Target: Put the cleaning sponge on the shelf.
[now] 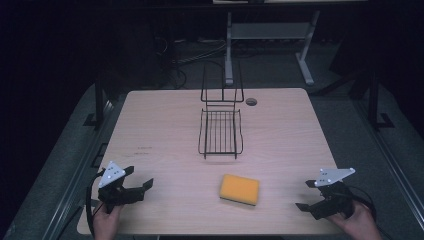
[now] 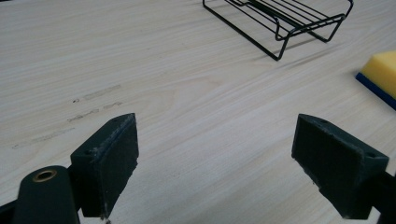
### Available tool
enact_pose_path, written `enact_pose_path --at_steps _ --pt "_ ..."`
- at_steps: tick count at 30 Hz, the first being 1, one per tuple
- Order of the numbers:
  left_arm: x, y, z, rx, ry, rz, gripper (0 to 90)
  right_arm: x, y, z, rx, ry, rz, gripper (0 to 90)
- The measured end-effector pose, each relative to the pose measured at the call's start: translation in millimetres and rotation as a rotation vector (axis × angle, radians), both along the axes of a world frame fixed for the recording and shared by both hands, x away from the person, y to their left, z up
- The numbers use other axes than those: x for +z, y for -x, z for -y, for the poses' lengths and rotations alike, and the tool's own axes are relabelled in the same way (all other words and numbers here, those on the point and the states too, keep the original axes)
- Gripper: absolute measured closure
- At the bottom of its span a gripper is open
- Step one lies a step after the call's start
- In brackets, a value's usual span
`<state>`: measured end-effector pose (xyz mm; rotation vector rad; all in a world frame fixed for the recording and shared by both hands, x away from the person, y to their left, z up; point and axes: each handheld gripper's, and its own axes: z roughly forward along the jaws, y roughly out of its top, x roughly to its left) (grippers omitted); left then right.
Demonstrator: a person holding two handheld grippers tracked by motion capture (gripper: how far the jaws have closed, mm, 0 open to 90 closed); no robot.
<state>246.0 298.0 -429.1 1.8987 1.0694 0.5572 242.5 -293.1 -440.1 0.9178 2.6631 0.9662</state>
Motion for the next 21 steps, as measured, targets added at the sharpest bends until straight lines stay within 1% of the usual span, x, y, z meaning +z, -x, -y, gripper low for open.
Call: enact_pose_path --at_steps 6,8,11,15,18,21 --pt "-0.2 1.0 0.7 0.002 -0.001 0.000 14.1 -0.6 -2.2 -4.0 0.020 0.001 -0.004 14.5" --pt "0.0 1.0 0.4 0.000 -0.002 0.002 14.1 -0.9 -2.6 -9.5 0.034 0.015 -0.014 14.5" --pt "-0.4 0.7 -1.5 0.000 -0.005 0.001 14.1 -0.5 -3.4 -12.6 0.045 0.014 -0.014 14.5" --pt "0.1 0.9 -5.1 0.010 0.005 0.003 14.0 2.3 -6.9 -22.3 0.073 0.016 -0.021 14.5" --pt "-0.2 1.9 -5.9 0.019 0.010 0.004 14.0 3.7 -10.0 -30.0 0.092 0.037 -0.033 14.5" --pt "0.2 2.5 -5.9 0.016 0.008 0.008 14.1 4.5 -9.6 -32.8 0.101 0.037 -0.034 14.5"
